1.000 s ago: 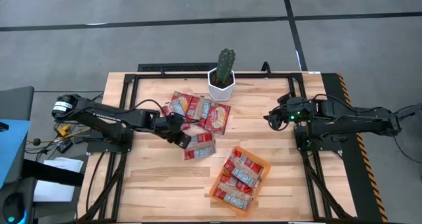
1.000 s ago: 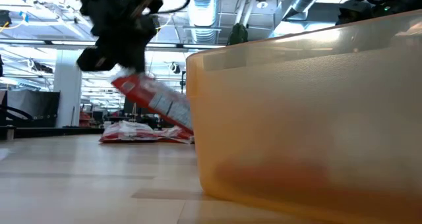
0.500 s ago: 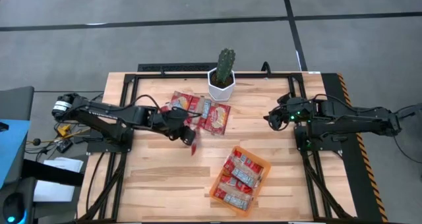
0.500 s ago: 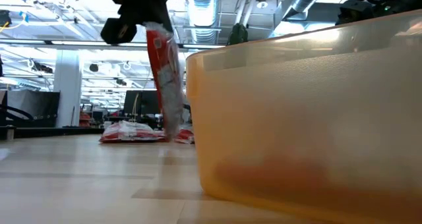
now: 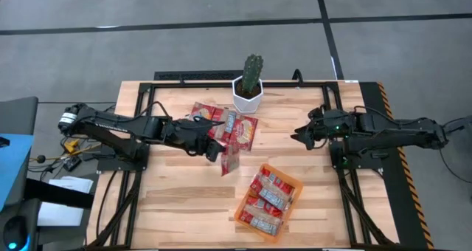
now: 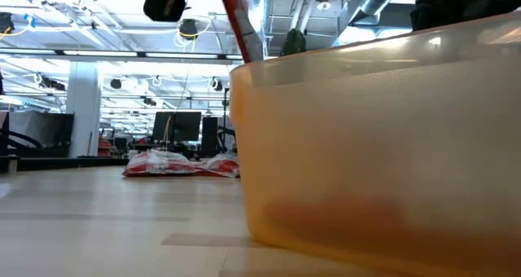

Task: Sort popcorn bags into baskets
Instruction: Put the red popcorn bag into the orange container

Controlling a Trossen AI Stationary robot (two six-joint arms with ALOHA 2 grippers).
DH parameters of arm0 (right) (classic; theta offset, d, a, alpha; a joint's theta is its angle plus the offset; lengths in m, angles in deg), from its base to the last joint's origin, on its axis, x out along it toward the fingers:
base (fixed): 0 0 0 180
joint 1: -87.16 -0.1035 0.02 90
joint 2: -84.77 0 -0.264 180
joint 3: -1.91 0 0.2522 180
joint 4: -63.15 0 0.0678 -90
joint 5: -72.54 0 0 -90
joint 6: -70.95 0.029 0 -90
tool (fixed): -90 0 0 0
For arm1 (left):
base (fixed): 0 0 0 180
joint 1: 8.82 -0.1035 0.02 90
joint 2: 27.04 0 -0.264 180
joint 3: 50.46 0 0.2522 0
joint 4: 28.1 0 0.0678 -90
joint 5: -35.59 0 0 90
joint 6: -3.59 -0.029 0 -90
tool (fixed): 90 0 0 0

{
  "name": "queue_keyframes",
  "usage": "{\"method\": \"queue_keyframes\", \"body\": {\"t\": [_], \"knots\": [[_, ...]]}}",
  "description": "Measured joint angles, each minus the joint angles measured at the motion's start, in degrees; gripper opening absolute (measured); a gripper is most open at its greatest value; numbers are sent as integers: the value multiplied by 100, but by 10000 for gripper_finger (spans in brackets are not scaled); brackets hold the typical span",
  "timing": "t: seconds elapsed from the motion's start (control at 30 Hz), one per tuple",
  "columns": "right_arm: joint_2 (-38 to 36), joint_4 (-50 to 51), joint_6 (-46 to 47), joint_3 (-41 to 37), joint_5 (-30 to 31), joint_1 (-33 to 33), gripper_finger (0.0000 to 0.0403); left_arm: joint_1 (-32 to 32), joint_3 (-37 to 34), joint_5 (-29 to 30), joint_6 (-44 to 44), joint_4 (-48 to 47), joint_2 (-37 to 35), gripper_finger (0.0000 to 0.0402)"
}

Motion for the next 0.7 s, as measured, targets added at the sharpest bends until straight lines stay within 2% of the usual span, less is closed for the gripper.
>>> {"method": "queue_keyframes", "body": {"t": [0.2,0.43,0.6,0.7], "knots": [[85,-240,-140,2,-1,-685,254,261,70,-245,119,581,4,0],[369,-344,154,2,5,-1419,254,785,72,55,444,1714,37,0],[592,-540,251,2,9,-1824,254,1118,73,304,495,1752,62,0],[697,-579,650,0,9,-2069,254,1234,76,304,498,1857,252,0]]}}
